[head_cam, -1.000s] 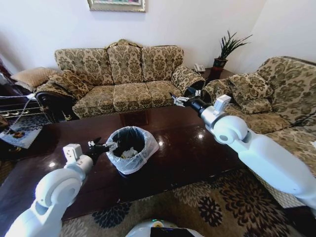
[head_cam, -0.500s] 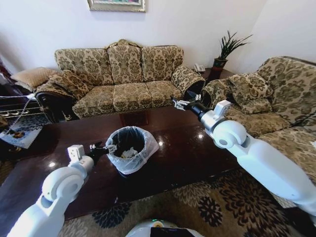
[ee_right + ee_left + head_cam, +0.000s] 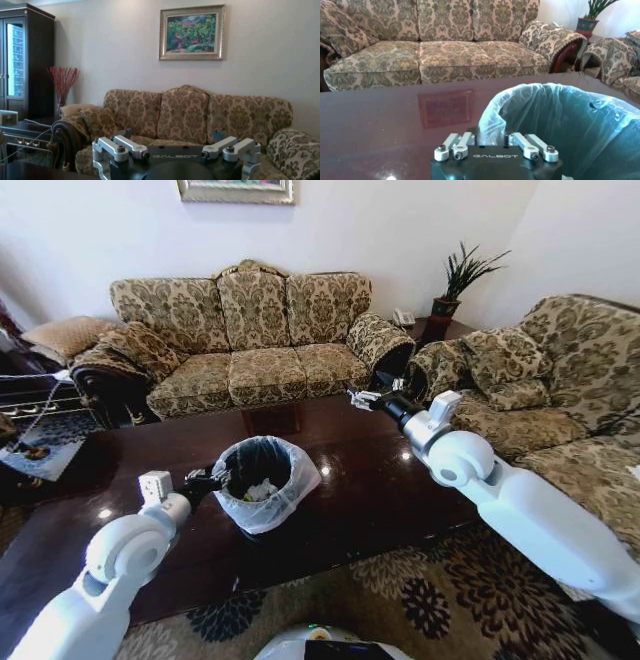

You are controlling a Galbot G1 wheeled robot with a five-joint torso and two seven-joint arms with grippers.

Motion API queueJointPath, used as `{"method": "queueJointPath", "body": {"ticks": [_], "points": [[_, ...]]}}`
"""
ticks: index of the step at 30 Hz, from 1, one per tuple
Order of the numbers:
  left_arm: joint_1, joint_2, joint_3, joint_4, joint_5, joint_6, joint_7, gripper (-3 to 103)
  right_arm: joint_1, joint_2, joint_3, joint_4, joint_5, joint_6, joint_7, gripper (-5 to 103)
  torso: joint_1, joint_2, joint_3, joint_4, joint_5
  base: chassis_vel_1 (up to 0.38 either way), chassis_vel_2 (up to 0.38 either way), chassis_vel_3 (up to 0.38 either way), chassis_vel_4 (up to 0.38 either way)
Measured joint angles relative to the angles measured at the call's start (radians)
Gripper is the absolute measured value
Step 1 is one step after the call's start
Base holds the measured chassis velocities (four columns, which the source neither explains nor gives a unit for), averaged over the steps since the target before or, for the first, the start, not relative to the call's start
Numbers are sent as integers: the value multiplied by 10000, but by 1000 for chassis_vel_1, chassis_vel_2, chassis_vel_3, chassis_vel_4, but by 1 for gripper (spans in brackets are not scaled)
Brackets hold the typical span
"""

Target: Move to the front of the table and place the trash on the table into the trash bin.

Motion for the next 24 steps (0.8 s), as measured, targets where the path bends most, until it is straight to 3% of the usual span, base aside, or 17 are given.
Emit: {"method": "queueJointPath", "body": {"ticks": [6, 9, 20, 24], "points": [[-1, -42, 15, -34, 53, 11, 48, 7, 61, 52, -61, -79, -36, 12, -12, 100, 0, 0, 0, 1, -1, 0, 0, 0, 0], [9, -43, 10, -74, 87, 21, 75, 3, 64, 79, -66, -93, -56, 12, -17, 100, 0, 0, 0, 1, -2, 0, 0, 0, 0], [-55, -69, -147, -396, 369, 31, 27, 3, -105, 57, 124, -59, -87, 12, 14, 100, 0, 0, 1, 2, -2, 0, 0, 0, 0], [-37, -112, -289, -668, 514, -242, 12, 3, -350, 1, 440, -15, -69, 12, 100, 100, 0, 0, 0, 1, -3, 0, 0, 0, 0]]}}
